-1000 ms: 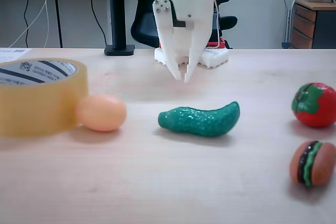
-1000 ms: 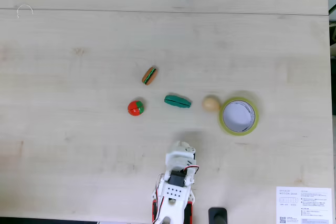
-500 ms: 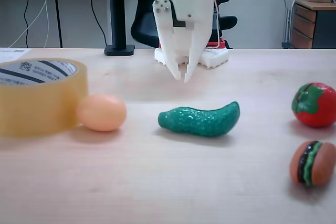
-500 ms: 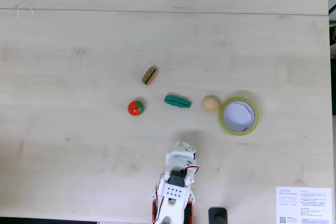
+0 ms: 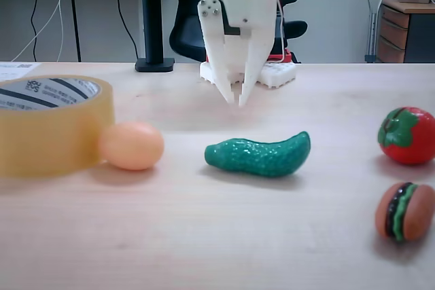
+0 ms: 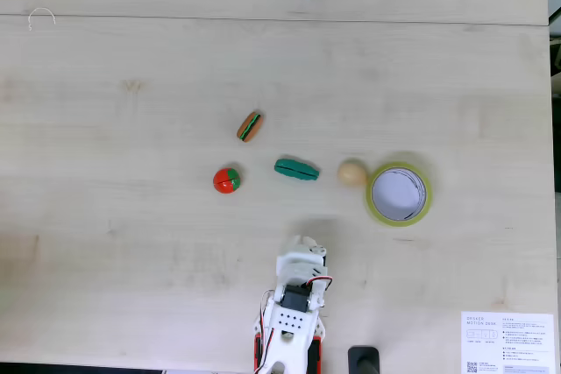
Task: Grasp a cucumber and put it in the hole.
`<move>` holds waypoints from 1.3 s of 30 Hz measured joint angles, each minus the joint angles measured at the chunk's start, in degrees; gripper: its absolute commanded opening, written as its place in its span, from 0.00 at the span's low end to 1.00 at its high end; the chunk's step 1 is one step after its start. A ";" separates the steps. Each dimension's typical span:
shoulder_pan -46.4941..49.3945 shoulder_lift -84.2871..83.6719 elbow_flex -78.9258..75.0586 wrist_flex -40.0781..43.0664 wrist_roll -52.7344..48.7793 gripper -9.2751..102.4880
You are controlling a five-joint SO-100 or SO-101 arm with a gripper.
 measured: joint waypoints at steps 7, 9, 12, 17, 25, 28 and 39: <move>0.00 0.00 0.00 0.00 0.00 0.09; 0.00 0.00 0.00 -0.53 0.00 0.09; 0.00 0.00 0.00 -2.11 -0.35 0.08; 0.00 0.00 -3.16 -8.00 -5.89 0.08; 0.09 -1.05 -11.43 -13.54 -16.08 0.08; 0.09 -5.98 -16.52 -13.54 -16.96 0.08; 0.00 -38.85 -44.56 -13.54 -34.89 0.08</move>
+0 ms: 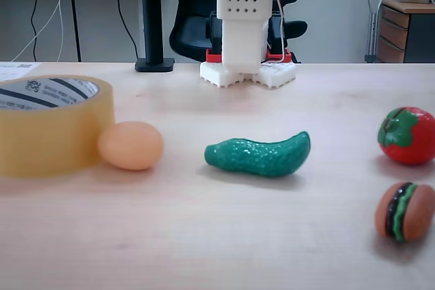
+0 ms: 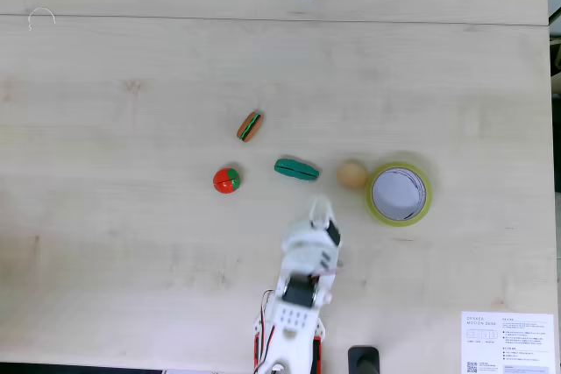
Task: Grasp a cucumber and put it in the hole.
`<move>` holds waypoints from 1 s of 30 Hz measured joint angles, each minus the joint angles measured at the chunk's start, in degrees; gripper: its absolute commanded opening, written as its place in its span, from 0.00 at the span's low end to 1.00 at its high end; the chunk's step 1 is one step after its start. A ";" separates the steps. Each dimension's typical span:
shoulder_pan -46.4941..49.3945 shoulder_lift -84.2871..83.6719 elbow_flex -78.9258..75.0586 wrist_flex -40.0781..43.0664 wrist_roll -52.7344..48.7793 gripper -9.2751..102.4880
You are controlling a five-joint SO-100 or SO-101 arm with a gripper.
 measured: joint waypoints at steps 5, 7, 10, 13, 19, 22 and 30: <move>-0.09 -8.70 -4.39 0.00 -11.60 0.08; -0.09 -10.81 -4.57 0.00 -16.79 0.08; -0.35 -13.80 -4.66 0.00 -23.55 0.08; -1.85 -17.49 -5.19 0.00 -28.39 0.08; -5.19 -27.16 -9.49 -0.35 -31.73 0.08; -6.42 -31.64 -11.87 -0.53 -33.40 0.08; -7.65 -42.19 -13.54 -5.89 -34.10 0.08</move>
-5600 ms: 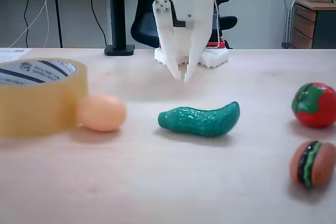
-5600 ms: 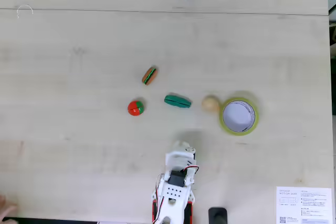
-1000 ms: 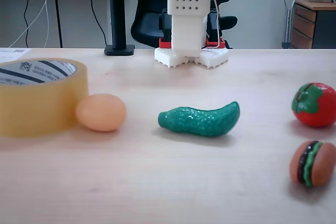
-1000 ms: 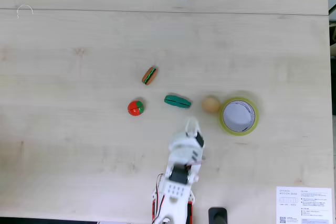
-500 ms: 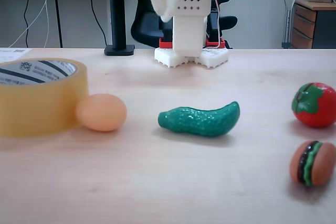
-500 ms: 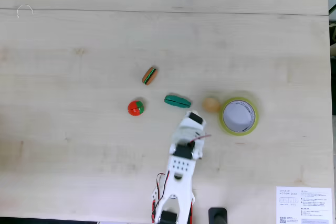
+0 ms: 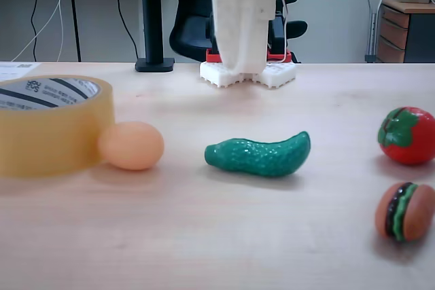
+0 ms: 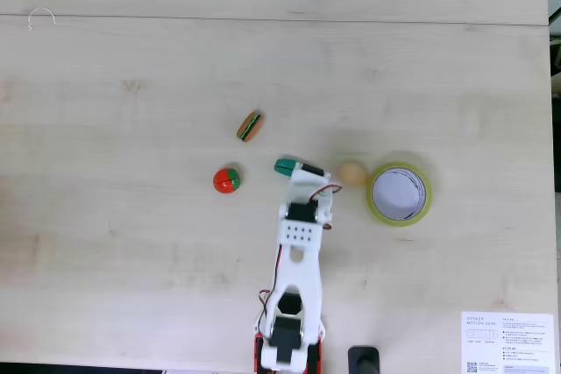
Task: Grasp a cucumber and put it in the hole.
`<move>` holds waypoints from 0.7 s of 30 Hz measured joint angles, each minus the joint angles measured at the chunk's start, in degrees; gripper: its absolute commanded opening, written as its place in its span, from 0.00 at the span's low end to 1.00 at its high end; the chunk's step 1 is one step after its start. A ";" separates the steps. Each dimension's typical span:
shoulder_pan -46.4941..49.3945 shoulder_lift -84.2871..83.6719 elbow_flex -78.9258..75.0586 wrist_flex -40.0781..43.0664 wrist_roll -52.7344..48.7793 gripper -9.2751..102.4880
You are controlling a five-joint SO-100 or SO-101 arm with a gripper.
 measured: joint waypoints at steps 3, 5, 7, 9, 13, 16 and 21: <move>0.00 -3.08 0.00 -0.26 0.00 0.09; -0.09 -3.96 0.00 0.00 0.00 0.15; -1.05 -4.13 0.00 0.44 0.00 0.19; -2.11 -4.13 0.00 1.32 0.00 0.22; -3.16 -4.39 0.00 3.16 0.00 0.33; -4.83 -5.45 0.00 5.54 0.00 0.37; -8.17 -8.53 -0.53 7.21 1.49 0.38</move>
